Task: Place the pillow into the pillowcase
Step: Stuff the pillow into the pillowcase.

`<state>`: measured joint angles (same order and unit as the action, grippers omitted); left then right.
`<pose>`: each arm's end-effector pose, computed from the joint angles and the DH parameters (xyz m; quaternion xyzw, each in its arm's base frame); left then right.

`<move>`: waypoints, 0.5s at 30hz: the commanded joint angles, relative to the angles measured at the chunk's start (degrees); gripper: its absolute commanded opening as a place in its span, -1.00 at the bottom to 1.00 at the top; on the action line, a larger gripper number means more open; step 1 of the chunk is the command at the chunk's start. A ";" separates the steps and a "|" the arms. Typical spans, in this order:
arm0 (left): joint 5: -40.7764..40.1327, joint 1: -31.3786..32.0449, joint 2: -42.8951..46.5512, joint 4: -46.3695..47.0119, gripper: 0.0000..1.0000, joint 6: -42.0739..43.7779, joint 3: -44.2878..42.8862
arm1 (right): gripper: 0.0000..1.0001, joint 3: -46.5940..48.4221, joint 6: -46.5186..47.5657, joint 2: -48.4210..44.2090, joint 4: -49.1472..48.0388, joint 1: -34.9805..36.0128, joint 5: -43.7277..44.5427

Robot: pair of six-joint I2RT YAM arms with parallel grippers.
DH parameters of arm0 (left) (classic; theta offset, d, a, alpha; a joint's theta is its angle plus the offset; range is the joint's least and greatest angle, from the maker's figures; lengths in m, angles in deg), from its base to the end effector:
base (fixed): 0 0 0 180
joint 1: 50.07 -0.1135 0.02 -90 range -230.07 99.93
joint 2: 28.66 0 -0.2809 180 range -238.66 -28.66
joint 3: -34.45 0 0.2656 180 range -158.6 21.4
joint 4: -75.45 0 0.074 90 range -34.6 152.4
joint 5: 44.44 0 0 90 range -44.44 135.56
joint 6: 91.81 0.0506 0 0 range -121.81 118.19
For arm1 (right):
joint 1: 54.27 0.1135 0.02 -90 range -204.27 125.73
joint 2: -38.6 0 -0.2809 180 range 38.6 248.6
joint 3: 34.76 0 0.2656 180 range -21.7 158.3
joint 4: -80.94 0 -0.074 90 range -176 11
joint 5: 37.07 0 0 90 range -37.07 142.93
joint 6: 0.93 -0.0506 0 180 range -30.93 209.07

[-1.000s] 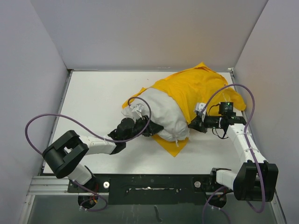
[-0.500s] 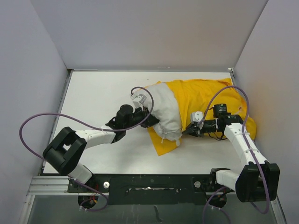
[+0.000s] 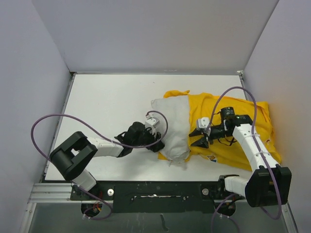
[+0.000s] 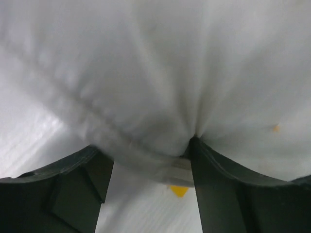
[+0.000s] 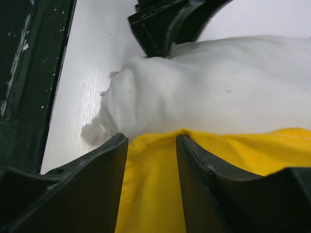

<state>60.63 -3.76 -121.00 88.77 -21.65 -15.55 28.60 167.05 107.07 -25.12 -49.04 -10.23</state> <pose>0.2220 -0.2515 0.1557 0.2604 0.8164 -0.3692 0.3598 0.1949 0.0632 0.2561 -0.6004 0.6009 0.3715 0.3746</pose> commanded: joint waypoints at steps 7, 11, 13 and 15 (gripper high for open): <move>-0.24 -8.77 30.16 -2.52 0.94 -12.61 14.70 | 0.34 16.01 9.23 -4.80 21.28 -4.94 -6.87; 3.08 -13.11 33.14 -7.12 0.96 -14.01 9.11 | 0.47 21.83 0.05 -4.31 16.76 -9.19 -0.87; 8.49 -16.27 28.97 -8.19 0.96 -15.29 3.69 | 0.52 22.81 -2.73 -3.85 14.43 -11.74 2.94; 13.30 -18.20 23.83 -7.22 0.96 -17.80 -0.53 | 0.54 22.99 -5.42 -3.72 11.34 -14.04 8.80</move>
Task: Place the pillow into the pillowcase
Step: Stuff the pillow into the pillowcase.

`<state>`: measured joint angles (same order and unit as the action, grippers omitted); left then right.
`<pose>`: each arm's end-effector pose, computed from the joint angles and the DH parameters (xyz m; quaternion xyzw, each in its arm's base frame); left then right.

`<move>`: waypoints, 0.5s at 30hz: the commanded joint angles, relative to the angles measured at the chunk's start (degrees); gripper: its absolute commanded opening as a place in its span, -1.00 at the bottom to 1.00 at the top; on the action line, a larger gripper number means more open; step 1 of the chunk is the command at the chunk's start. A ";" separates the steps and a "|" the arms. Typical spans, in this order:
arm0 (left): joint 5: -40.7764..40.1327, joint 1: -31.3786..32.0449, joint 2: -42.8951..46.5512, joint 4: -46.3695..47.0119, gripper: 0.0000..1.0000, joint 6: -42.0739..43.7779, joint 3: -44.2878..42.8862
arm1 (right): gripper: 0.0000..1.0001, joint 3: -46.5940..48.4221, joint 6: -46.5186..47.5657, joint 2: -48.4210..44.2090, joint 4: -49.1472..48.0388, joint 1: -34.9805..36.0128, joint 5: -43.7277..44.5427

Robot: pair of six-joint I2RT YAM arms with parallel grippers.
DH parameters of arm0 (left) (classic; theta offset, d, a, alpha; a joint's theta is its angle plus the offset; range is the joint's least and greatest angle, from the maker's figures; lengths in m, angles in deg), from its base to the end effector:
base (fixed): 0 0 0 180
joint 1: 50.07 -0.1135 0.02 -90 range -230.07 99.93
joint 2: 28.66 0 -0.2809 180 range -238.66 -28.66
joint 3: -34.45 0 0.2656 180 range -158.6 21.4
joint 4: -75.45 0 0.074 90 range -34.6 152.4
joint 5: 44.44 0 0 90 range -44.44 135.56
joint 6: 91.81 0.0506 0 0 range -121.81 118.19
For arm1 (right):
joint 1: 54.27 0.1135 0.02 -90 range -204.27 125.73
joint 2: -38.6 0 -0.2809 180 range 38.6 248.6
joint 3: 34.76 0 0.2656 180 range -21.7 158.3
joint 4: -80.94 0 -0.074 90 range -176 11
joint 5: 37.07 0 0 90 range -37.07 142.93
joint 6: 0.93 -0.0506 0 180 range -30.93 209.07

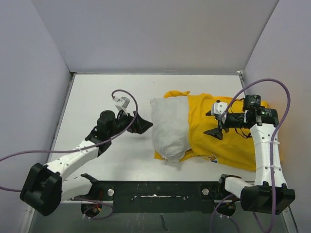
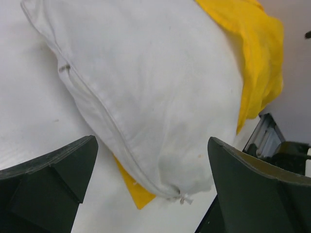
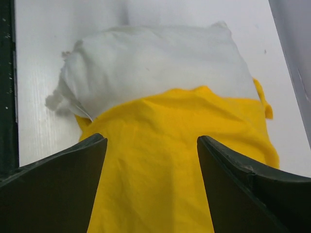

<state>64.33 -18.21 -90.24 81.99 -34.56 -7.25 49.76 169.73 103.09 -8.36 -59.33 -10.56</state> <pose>0.2077 -0.1483 0.2421 0.0951 0.7747 -0.4351 0.4488 0.1838 0.0292 0.3668 -0.5836 0.6083 0.2831 0.4575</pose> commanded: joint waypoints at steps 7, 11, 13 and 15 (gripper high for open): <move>16.02 -3.89 -25.28 4.14 0.95 -8.40 -20.16 | 0.55 -4.02 -11.55 -0.31 -16.81 -6.32 34.07; 18.57 -2.16 -34.21 7.77 0.79 -9.57 -24.05 | 0.28 -6.50 -11.57 3.24 -20.52 -5.72 37.95; 21.51 -1.04 -37.41 10.31 0.53 -10.33 -24.92 | -0.01 -6.32 -12.23 4.90 -21.95 -3.38 38.27; 25.13 -0.08 -40.04 13.33 0.13 -11.38 -24.75 | -0.40 -5.31 -14.05 6.59 -23.10 2.06 40.58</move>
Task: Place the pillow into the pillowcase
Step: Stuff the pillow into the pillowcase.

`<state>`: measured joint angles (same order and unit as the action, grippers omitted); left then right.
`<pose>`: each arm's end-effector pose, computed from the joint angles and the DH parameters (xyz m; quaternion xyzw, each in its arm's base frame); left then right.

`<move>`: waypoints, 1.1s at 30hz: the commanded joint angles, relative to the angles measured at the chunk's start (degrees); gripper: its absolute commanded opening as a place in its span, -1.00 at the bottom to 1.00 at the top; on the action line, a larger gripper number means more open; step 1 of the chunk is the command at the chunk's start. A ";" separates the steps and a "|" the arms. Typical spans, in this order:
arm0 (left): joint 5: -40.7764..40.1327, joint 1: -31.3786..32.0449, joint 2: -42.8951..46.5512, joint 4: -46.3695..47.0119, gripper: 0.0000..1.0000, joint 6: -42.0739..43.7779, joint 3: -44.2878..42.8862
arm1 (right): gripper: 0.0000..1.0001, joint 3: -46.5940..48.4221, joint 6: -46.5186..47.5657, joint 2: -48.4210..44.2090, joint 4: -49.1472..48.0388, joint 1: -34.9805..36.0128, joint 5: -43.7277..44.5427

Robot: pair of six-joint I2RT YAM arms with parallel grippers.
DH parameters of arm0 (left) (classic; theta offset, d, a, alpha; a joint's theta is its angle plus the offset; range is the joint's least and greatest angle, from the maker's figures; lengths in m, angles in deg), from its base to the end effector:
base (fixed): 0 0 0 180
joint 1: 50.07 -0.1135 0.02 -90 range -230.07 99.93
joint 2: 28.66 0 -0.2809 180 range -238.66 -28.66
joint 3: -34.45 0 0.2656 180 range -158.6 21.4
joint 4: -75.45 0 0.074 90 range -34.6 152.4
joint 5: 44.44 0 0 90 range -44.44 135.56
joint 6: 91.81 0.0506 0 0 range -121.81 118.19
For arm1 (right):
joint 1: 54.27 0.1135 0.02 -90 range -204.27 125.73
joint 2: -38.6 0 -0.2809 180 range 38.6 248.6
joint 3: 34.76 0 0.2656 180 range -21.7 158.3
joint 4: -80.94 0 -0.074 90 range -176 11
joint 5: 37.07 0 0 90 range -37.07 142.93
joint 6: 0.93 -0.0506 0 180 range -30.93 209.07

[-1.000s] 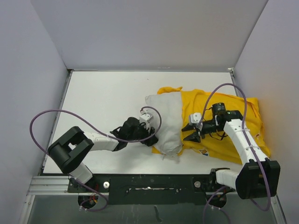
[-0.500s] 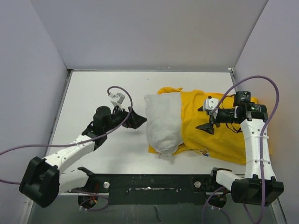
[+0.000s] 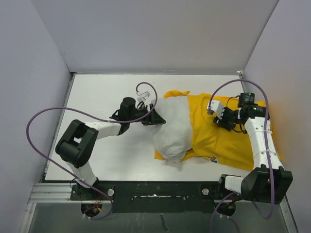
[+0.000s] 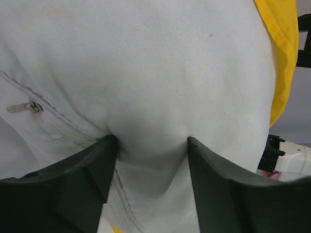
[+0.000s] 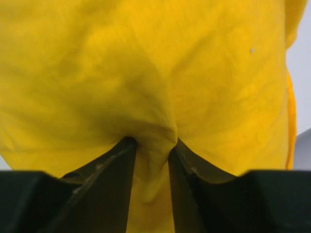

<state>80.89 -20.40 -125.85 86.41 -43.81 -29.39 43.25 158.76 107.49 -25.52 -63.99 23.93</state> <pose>0.3188 -0.2153 0.2023 0.0828 0.8053 -0.5148 0.2822 0.2329 -0.0150 0.3110 -0.5199 0.7901 0.0509 0.3209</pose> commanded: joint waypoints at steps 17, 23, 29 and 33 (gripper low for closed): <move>-1.78 13.53 5.57 17.72 -0.39 0.27 17.40 | -0.23 12.71 -16.93 11.86 -12.91 19.32 6.41; -8.71 14.34 20.66 11.64 0.24 5.35 25.69 | 0.25 15.29 -17.60 4.98 -9.26 17.91 -1.52; -19.11 12.68 39.69 -3.41 0.92 7.55 31.12 | 0.49 18.11 -17.52 6.37 -4.84 26.25 -10.86; -21.59 9.70 46.57 -8.92 0.96 5.13 30.38 | 0.49 21.05 -20.97 12.11 -6.94 31.90 -4.08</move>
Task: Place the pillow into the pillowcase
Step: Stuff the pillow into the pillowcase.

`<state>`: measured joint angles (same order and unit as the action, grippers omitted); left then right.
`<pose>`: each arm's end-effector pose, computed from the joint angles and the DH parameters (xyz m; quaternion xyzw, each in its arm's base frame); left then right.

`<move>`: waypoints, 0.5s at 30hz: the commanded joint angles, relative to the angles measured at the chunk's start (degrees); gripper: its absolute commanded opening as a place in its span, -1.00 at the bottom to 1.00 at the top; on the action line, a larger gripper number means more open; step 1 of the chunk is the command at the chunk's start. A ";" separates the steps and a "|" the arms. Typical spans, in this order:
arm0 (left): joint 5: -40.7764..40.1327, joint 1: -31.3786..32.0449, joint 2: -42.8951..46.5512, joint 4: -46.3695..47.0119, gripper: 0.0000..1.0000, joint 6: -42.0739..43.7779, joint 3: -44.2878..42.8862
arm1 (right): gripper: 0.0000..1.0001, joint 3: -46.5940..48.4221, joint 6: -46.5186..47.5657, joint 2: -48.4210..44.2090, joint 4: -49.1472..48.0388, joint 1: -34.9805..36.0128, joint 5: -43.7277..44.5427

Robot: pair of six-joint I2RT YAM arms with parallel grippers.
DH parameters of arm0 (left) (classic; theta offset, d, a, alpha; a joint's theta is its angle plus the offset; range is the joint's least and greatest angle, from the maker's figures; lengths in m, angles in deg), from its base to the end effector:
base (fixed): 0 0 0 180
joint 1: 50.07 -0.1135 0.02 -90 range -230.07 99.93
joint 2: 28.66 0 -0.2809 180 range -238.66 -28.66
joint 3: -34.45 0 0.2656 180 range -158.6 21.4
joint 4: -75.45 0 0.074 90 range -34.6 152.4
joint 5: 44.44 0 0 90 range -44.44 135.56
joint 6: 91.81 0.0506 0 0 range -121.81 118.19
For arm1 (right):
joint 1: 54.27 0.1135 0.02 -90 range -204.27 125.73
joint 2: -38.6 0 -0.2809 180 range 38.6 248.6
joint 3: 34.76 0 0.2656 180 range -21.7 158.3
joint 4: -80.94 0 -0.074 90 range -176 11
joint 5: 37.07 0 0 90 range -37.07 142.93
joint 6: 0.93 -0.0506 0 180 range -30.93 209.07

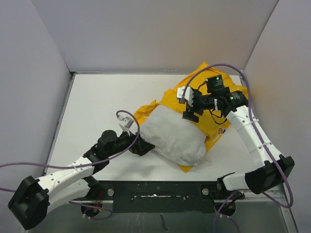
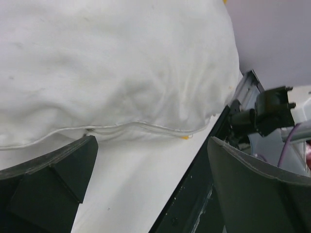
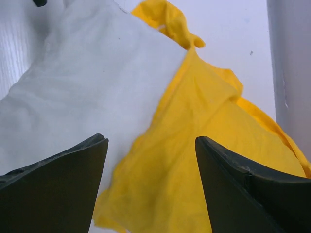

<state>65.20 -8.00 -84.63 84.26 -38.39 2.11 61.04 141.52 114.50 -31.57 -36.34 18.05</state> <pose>0.1547 -0.1625 0.2087 0.1413 0.7749 -0.4855 0.3793 0.2567 0.1135 0.3911 -0.6012 0.6644 0.1644 0.4124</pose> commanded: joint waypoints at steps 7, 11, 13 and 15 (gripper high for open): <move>5.25 -10.94 -4.08 7.42 0.96 -13.31 -1.68 | 0.41 10.03 -8.70 16.02 -6.19 9.82 17.89; 5.12 -10.53 -12.28 11.95 0.95 -14.66 -4.54 | 0.17 11.66 -9.44 20.55 -7.98 10.74 23.96; 4.12 -10.48 -16.17 12.48 0.95 -14.39 -6.16 | -0.02 11.38 -9.31 21.78 -8.92 10.89 26.75; 3.70 -10.47 -20.55 14.27 0.90 -14.24 -7.76 | -0.28 10.84 -8.85 22.37 -9.76 11.11 28.83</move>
<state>68.35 -18.63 -99.82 89.92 -51.11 -0.43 69.80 133.45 136.97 -37.14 -25.67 38.90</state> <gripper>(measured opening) 0.969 0.454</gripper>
